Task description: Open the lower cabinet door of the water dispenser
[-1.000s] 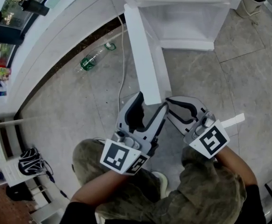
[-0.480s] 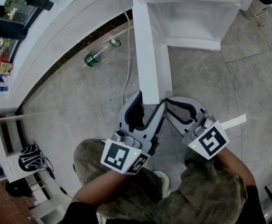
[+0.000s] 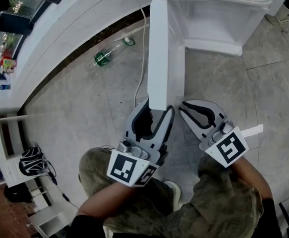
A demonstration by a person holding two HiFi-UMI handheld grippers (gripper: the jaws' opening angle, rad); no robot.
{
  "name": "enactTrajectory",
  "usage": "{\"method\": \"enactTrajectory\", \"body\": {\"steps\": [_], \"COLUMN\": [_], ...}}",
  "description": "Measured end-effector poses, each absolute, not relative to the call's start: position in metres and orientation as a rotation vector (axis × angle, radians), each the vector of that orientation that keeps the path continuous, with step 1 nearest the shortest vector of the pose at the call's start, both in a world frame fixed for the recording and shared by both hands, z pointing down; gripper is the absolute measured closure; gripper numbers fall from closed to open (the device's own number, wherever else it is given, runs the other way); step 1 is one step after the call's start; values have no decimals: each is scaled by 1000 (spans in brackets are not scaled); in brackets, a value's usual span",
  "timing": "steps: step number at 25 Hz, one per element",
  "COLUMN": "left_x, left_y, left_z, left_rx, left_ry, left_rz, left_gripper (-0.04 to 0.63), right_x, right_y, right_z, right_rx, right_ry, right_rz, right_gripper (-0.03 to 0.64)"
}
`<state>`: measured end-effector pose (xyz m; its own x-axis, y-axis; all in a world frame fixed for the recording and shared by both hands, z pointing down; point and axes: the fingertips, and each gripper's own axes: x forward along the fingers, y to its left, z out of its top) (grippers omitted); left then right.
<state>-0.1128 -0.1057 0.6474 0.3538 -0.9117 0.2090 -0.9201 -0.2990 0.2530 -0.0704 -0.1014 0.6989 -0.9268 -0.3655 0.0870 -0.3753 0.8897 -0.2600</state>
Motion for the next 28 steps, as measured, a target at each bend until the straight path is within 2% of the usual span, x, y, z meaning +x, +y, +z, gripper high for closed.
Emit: {"method": "enactTrajectory", "body": {"steps": [10,28], "left_x": [-146,-212], "left_y": [-103,-107], "left_z": [646,649], "left_rx": [2254,2176], "left_ry": [-1747,-1926], "left_rz": [78,125], "left_gripper": [416,434], "right_x": [-72,-122], "right_y": [-121,-119], "right_z": [710,702], "right_rx": [658,513], "right_ry": [-2961,-2957], "right_rz": [446,269], "right_gripper": [615,617]}}
